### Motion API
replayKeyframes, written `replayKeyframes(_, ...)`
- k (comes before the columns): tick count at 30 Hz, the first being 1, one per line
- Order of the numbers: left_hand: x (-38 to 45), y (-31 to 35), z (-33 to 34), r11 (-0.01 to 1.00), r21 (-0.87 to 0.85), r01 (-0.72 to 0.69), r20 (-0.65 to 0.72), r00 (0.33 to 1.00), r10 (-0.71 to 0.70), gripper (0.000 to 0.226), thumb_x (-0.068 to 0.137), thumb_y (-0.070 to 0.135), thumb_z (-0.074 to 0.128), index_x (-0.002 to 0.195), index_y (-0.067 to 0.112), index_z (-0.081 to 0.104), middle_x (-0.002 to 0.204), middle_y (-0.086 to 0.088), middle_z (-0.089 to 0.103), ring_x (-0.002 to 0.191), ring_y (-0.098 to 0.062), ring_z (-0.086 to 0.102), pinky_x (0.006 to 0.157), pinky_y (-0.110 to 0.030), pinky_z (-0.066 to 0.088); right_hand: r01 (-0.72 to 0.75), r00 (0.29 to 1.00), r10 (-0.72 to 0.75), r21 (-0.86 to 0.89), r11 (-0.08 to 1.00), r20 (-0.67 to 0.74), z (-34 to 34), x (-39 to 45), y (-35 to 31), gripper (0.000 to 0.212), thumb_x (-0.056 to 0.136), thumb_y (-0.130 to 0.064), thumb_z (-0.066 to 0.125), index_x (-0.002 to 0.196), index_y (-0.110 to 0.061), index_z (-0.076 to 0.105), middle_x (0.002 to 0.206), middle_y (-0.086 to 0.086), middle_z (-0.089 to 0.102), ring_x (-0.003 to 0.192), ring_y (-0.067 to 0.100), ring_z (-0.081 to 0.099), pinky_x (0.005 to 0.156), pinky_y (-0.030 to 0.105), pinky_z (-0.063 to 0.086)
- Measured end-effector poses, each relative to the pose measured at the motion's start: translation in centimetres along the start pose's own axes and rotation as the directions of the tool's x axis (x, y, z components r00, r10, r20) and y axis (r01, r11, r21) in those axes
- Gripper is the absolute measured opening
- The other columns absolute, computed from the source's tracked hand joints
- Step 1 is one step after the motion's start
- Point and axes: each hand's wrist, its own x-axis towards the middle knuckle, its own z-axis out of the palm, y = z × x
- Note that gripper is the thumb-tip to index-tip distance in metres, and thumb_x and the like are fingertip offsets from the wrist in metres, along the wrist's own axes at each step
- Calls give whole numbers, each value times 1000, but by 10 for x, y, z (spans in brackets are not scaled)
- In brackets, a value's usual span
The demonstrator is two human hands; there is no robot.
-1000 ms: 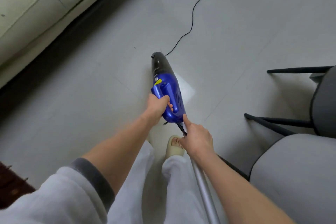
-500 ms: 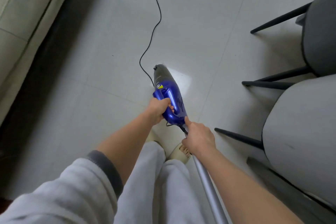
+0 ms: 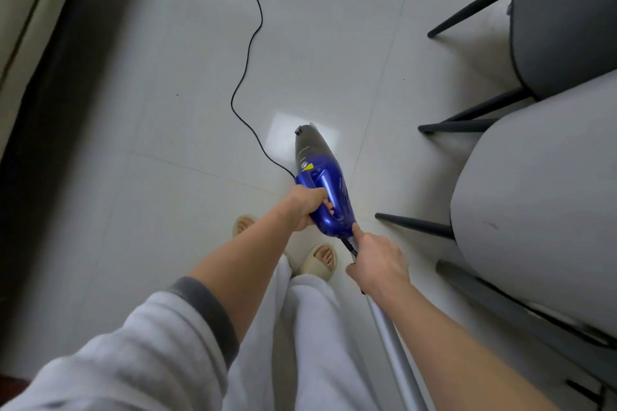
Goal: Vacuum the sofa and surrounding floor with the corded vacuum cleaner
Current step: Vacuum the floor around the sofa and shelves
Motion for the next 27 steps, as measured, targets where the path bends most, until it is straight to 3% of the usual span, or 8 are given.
replayKeyframes(8,-7,-26,-22,1000,10,5,-92,996,-4,18,93,-1,43,78,8,47,67,-6,51,57,-14,51,54,-24,47,89,996,-89,-26,996,19,22,-11,-9,36,91,-21,55,125,-22,44,108,6,61,93,27,56,66,29,38)
replayKeyframes(13,-18,-57,-26,998,46,38,-101,994,-34,14,92,0,45,82,8,50,67,-5,54,54,-12,54,48,-23,49,118,991,-118,12,993,65,44,-36,1,45,85,-9,57,126,-19,43,110,7,58,85,26,49,66,29,39)
replayKeyframes(18,-26,-82,1,993,112,37,-35,999,-33,11,91,-2,46,96,5,51,70,-7,56,60,-15,55,60,-27,51,35,998,-37,32,999,48,62,-57,29,47,85,-11,56,129,-23,43,92,2,52,79,24,47,63,28,38)
replayKeyframes(23,-26,-98,16,984,179,20,69,997,-33,19,91,-2,43,78,9,49,66,-5,52,52,-14,54,61,-28,45,-83,996,81,71,994,37,85,-70,35,47,84,-11,55,128,-24,44,106,4,62,97,26,59,66,28,39)
replayKeyframes(27,-28,-102,5,981,196,11,73,997,-26,15,92,-2,43,84,9,49,67,-4,52,57,-12,52,48,-20,49,-109,994,106,107,988,29,97,-73,22,46,85,-13,58,128,-23,44,107,3,61,95,25,57,67,28,40)
